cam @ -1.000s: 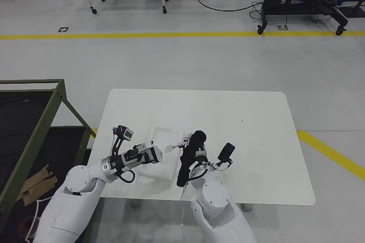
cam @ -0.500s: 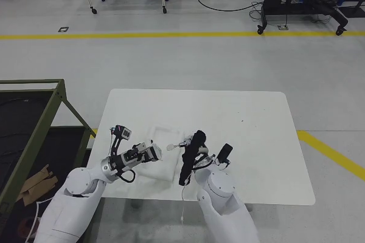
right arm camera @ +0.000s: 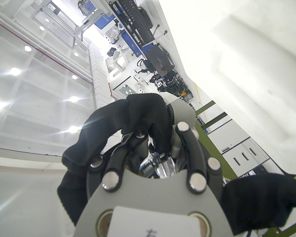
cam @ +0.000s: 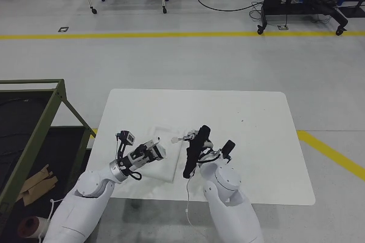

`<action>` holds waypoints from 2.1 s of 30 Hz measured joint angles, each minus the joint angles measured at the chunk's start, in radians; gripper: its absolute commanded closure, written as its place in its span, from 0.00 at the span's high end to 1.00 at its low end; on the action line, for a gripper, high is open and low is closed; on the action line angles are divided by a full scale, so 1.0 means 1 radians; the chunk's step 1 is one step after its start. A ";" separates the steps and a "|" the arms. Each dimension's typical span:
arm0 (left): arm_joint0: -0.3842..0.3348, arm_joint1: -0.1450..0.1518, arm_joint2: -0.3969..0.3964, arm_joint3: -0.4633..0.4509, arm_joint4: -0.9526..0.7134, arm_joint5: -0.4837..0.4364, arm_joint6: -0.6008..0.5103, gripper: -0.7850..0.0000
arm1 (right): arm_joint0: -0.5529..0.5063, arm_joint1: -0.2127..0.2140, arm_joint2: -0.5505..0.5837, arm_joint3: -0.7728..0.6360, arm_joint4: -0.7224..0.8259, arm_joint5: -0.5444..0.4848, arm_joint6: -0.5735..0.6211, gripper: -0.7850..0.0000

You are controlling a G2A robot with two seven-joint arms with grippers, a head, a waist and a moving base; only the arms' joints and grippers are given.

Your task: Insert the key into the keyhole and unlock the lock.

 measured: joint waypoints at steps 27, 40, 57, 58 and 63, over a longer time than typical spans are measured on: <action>-0.060 -0.010 -0.006 0.035 0.066 0.042 -0.001 0.13 | 0.029 -0.004 -0.070 0.094 -0.184 -0.235 0.029 0.00; -0.065 -0.012 -0.013 0.048 0.058 0.048 -0.020 0.06 | 0.026 -0.009 -0.093 0.115 -0.237 -0.287 0.026 0.00; -0.057 -0.014 -0.018 0.049 0.063 0.057 -0.038 0.00 | 0.002 -0.012 -0.098 0.101 -0.260 -0.298 0.033 0.00; -0.056 -0.014 -0.018 0.048 0.065 0.057 -0.038 0.00 | 0.000 -0.012 -0.098 0.100 -0.261 -0.299 0.034 0.00; -0.053 -0.015 -0.016 0.044 0.072 0.059 -0.032 0.00 | -0.008 -0.010 -0.098 0.097 -0.298 -0.330 0.036 0.00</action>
